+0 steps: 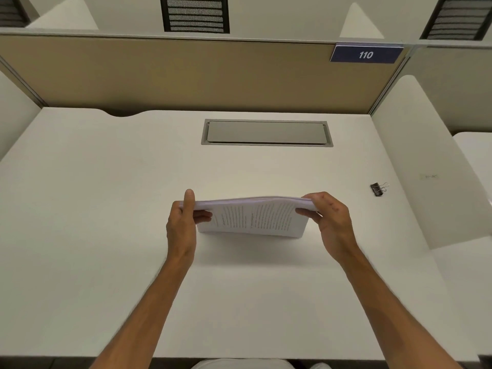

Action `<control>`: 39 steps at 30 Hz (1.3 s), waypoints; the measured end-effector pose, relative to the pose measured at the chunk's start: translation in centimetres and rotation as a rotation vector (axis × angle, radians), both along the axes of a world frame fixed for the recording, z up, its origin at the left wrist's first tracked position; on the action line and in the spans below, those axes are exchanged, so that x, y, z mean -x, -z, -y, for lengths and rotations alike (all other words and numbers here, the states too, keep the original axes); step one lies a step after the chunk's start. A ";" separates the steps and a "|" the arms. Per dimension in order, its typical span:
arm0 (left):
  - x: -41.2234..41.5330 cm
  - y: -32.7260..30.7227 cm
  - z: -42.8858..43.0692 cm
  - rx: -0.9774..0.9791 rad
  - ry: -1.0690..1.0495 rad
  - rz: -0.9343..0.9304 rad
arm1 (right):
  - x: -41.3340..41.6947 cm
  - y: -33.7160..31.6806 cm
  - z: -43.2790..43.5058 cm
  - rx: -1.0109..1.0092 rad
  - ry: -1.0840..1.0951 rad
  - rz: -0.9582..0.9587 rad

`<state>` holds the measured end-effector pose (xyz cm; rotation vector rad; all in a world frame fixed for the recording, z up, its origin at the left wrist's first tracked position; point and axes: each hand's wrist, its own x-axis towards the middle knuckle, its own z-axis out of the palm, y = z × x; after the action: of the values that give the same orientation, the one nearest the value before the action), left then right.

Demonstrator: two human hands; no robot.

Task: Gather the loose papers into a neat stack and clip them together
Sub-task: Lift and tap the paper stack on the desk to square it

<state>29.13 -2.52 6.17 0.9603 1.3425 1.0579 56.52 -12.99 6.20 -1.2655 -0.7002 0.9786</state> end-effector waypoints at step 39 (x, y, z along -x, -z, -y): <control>1.5 4.7 0.8 -0.136 0.126 -0.409 | -0.2 4.4 -0.6 0.193 0.003 0.204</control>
<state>27.60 -3.34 1.45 1.4000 1.5277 0.8949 56.75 -12.35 1.84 -1.5511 -0.7737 0.9400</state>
